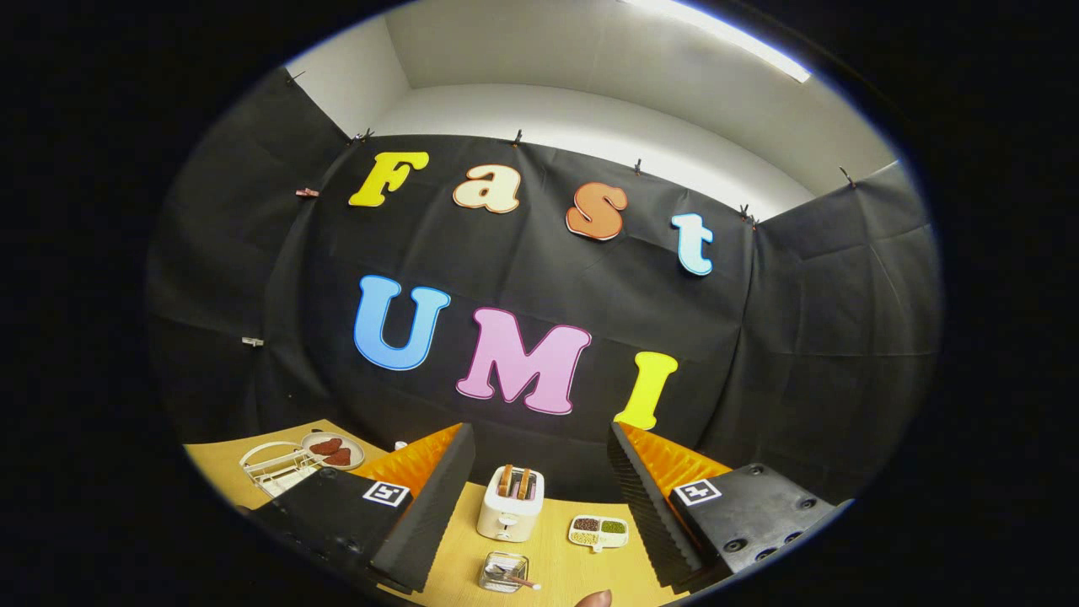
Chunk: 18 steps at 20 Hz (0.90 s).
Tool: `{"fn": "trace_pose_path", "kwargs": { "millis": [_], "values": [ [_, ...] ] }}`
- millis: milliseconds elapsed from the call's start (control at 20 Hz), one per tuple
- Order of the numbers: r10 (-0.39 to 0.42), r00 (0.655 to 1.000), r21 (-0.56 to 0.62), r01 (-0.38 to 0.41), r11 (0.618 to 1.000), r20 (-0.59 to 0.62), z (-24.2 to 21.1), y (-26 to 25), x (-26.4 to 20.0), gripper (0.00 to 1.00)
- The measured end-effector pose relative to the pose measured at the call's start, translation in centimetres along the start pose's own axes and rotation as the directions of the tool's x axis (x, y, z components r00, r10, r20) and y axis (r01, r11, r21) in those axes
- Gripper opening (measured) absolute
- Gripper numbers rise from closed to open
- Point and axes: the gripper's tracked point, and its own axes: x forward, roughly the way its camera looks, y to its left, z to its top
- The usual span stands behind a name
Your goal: Take the plate from the dish rack, then take the spoon from the basket and place it into the plate.
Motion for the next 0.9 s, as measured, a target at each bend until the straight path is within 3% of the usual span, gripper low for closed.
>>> {"fn": "trace_pose_path", "kwargs": {
  "millis": [250,550,750,900],
  "values": [
    [0.006,1.000,0.010,-0.005,1.000,-0.013,-0.2,0.6,-0.9,0.97],
    [0.088,0.993,0.101,-0.079,0.992,-0.080,-0.8,3.4,-0.1,0.97],
    [0.153,0.974,0.156,-0.127,0.980,-0.168,-2.5,6.7,2.8,0.97],
    [0.208,0.941,0.178,-0.164,0.970,-0.266,-5.6,10.3,5.3,0.97]
  ]
}}
